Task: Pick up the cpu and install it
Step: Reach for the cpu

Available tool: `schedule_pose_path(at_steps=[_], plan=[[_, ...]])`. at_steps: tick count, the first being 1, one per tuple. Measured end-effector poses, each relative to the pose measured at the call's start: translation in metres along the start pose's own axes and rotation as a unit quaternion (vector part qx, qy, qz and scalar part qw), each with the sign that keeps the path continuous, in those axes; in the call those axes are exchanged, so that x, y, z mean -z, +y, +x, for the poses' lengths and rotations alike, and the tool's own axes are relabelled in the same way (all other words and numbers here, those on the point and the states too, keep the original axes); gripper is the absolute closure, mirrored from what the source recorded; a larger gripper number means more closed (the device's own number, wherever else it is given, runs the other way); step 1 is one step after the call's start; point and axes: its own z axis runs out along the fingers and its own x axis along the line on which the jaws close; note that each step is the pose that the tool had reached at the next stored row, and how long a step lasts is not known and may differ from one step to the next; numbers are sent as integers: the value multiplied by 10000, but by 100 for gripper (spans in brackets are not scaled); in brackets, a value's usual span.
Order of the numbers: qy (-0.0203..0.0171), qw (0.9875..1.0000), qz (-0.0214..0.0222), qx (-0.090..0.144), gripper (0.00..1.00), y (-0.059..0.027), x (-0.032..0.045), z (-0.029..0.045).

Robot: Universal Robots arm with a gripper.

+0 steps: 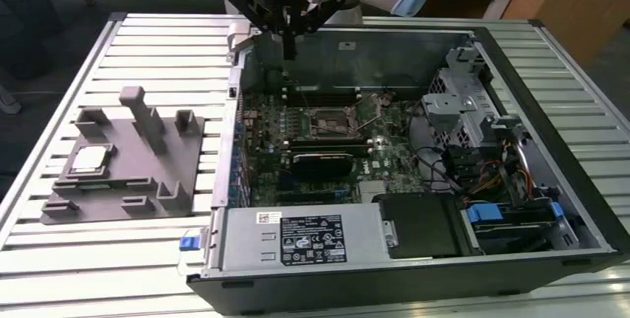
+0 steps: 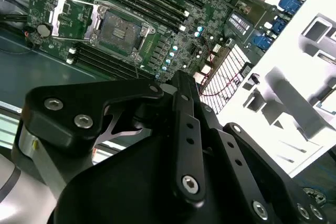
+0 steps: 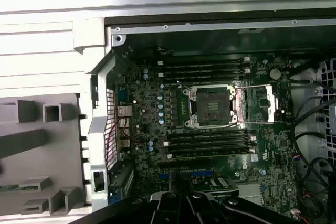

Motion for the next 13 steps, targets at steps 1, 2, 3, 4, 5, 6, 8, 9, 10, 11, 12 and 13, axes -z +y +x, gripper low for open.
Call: schedule_pose_path(at_steps=[1,2,3,4,5,6,8,9,10,11,12,13], plan=[[0,10000,0,0,89,0,0,0],[0,10000,0,-1,89,0,0,3],[0,10000,0,-1,89,0,0,8],[0,10000,1,-1,89,-2,1,21],[0,10000,0,0,89,-3,1,37],[0,10000,0,0,89,-4,1,49],[0,10000,0,0,89,-5,1,71],[0,10000,0,0,89,-6,1,81],[0,10000,0,0,89,-7,1,89],[0,10000,0,0,89,-7,1,98],[0,10000,0,0,89,-8,1,106],[0,10000,0,0,89,-8,1,114]])
